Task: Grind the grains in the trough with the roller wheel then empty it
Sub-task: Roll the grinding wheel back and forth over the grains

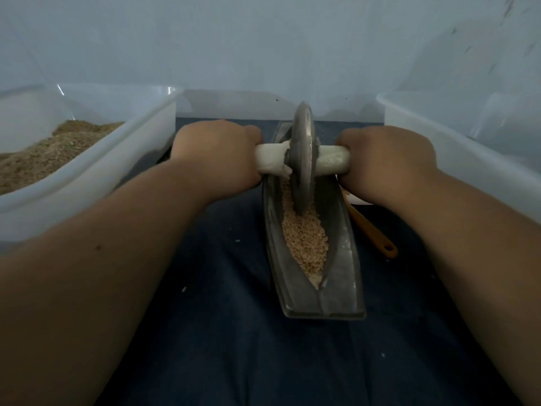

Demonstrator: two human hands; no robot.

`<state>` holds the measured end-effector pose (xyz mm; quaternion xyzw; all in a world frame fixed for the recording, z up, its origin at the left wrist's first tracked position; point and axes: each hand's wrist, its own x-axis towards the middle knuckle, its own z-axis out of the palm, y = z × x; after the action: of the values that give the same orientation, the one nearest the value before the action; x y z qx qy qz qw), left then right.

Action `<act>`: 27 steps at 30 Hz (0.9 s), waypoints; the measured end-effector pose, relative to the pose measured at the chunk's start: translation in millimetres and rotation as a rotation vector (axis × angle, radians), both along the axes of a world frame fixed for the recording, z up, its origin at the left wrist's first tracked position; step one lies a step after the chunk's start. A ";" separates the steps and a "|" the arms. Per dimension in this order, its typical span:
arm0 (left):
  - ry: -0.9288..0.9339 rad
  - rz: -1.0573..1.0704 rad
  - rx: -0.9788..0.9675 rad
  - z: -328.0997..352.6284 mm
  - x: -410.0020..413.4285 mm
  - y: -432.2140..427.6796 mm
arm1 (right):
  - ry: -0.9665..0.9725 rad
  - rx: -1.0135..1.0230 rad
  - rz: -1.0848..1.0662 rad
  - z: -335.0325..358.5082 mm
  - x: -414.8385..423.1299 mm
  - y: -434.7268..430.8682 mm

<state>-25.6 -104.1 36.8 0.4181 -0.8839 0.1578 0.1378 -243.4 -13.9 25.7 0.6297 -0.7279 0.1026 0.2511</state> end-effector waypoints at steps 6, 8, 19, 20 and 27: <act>-0.113 -0.025 0.113 8.9 3.2 4.5 | -0.045 0.244 0.041 16.4 2.4 14.5; -0.167 -0.090 0.261 14.4 10.8 8.6 | -0.132 0.422 0.071 28.8 8.0 26.7; -0.150 -0.105 0.537 21.2 14.1 18.6 | -0.141 0.459 0.089 34.5 14.4 36.2; -0.146 -0.103 0.550 20.6 14.0 18.4 | -0.108 0.420 0.094 32.3 13.5 34.5; -0.148 -0.112 0.665 27.0 13.5 20.3 | -0.166 0.489 0.111 38.8 15.1 36.1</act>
<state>-12.1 -83.8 63.8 0.3784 -0.9161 -0.1169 -0.0621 -228.3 22.2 64.5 0.7002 -0.7135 -0.0111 0.0249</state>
